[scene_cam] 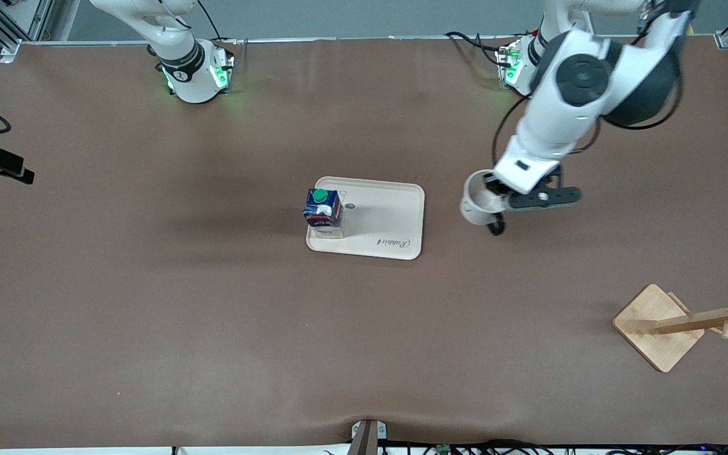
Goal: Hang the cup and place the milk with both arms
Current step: 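Lift the mug with the left gripper and carry it to the wooden stand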
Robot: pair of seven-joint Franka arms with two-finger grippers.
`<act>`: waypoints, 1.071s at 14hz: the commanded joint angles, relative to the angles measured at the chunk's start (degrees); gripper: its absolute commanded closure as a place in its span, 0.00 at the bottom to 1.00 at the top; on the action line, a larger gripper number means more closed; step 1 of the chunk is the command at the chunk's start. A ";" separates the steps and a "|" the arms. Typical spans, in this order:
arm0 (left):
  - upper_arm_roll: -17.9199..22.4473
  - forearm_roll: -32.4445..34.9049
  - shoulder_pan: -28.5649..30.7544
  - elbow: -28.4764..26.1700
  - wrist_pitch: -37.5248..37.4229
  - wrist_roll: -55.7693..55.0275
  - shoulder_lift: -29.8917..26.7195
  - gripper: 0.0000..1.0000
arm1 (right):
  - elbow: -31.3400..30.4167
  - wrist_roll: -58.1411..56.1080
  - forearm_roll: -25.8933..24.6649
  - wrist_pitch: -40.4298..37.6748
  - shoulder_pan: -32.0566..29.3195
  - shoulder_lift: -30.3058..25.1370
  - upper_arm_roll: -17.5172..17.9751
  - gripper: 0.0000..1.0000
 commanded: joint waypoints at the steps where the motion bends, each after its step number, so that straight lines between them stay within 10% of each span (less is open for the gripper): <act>1: -0.66 0.17 7.04 -0.48 -4.13 10.16 -4.44 1.00 | 0.58 0.41 1.77 2.57 -0.65 0.75 0.54 0.00; 8: -0.39 0.00 27.43 9.01 -9.86 39.61 -1.91 1.00 | 0.23 0.41 2.66 9.52 -0.30 1.90 0.63 0.00; 15: -0.31 -1.40 35.80 21.56 -10.03 53.34 7.74 1.00 | 0.22 0.41 3.71 11.55 -0.65 2.78 0.63 0.00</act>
